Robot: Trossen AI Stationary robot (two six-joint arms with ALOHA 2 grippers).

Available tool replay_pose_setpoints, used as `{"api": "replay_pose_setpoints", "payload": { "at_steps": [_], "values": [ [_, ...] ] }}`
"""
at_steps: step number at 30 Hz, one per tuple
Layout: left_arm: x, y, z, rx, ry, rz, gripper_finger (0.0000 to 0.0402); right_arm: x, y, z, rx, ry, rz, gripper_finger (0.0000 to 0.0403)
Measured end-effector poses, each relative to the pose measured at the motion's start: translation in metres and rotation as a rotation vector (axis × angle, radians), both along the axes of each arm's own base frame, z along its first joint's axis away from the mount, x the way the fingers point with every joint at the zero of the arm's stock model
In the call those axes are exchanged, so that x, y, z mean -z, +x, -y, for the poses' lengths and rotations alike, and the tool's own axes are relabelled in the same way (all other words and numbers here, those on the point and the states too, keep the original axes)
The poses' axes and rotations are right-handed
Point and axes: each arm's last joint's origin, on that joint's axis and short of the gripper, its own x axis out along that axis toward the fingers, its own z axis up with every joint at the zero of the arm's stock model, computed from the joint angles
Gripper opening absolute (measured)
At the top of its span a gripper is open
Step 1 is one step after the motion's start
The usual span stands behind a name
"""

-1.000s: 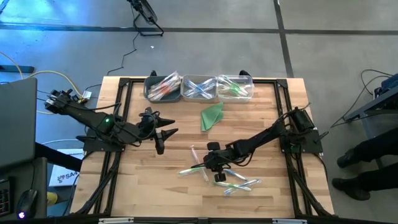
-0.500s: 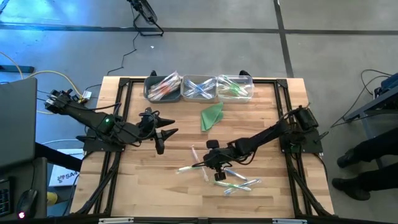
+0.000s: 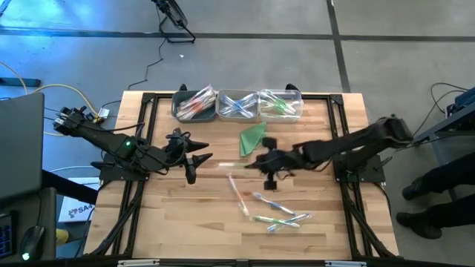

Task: Pick & Place Toothbrushes
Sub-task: Put the green toothbrush into the transparent bin

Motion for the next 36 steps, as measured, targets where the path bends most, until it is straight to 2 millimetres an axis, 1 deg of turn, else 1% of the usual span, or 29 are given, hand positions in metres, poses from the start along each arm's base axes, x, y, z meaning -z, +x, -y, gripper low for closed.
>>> {"api": "replay_pose_setpoints", "payload": {
  "at_steps": [4, 8, 13, 16, 19, 24, 30, 36],
  "values": [
    [0.000, 0.000, 0.000, 0.000, 0.000, -0.001, 0.0175, -0.029, -0.027, 0.015, 0.075, -0.033, 0.021, 0.0004],
    [0.000, 0.000, 0.000, 0.000, 0.000, -0.001, 0.0175, -0.052, -0.053, 0.027, 0.158, -0.076, 0.048, 0.0004],
    [0.000, 0.000, 0.000, 0.000, 0.002, -0.003, 0.0175, -0.071, -0.082, 0.040, 0.283, -0.155, 0.084, 0.0004],
    [0.000, 0.000, 0.000, 0.000, 0.002, -0.003, 0.0175, -0.078, -0.092, 0.048, 0.366, -0.163, 0.102, 0.0004],
    [0.000, 0.000, 0.000, 0.000, 0.002, -0.003, 0.0175, -0.077, -0.101, 0.057, 0.438, -0.160, 0.070, 0.0004],
    [0.000, 0.000, 0.000, -0.009, 0.004, -0.002, 0.0175, -0.069, -0.108, 0.074, 0.548, -0.164, -0.032, 0.0004],
    [0.001, -0.001, -0.001, -0.031, 0.035, -0.015, 0.0175, -0.058, -0.100, 0.099, 0.645, -0.186, -0.106, 0.0004],
    [0.003, -0.001, -0.002, -0.069, 0.072, -0.036, 0.0175, -0.037, -0.087, 0.132, 0.710, -0.212, -0.242, 0.0004]
  ]
}}
